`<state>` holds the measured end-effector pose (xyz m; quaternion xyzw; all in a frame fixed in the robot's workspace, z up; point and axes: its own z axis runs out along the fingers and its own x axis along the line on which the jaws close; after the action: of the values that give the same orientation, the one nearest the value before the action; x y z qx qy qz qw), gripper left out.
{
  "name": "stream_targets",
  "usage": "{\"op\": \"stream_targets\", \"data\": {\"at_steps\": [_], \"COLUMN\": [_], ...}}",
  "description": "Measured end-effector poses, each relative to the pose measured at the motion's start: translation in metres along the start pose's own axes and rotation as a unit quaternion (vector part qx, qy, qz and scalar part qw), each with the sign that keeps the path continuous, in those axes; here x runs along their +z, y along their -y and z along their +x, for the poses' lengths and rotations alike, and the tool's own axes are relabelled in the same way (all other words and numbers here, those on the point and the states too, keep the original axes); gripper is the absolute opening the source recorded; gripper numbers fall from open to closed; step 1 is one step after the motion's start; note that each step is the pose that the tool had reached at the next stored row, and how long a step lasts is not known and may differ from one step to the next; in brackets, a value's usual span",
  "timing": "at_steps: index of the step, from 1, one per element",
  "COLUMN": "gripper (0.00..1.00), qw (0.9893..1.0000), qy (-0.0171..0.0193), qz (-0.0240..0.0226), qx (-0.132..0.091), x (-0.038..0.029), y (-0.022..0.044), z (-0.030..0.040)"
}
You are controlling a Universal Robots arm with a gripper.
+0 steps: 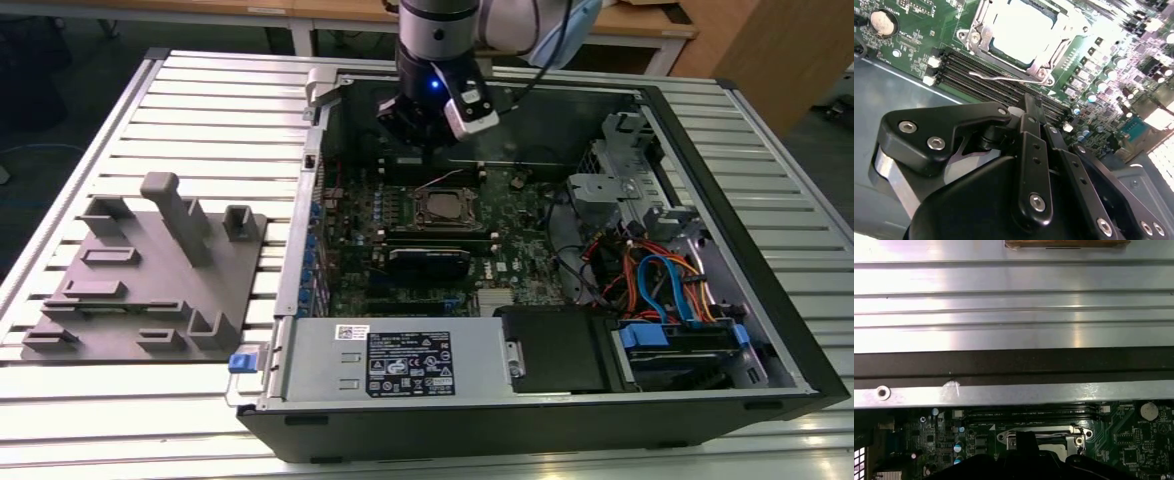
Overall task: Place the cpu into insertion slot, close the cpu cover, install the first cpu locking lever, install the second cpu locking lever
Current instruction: 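Install the first cpu locking lever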
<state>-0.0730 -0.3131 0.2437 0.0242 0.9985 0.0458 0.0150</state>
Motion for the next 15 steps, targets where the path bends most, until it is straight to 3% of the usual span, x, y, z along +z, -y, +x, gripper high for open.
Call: {"op": "stream_targets", "data": {"at_steps": [7, 15], "gripper": [0.1, 0.1], "qw": [0.9999, 0.9999], "qy": [-0.0007, -0.0008], "qz": [-0.0155, -0.0154], "qx": [0.001, 0.001], "x": [0.0071, 0.0098], "y": [0.0026, 0.0034], "z": [-0.0046, -0.0101]}}
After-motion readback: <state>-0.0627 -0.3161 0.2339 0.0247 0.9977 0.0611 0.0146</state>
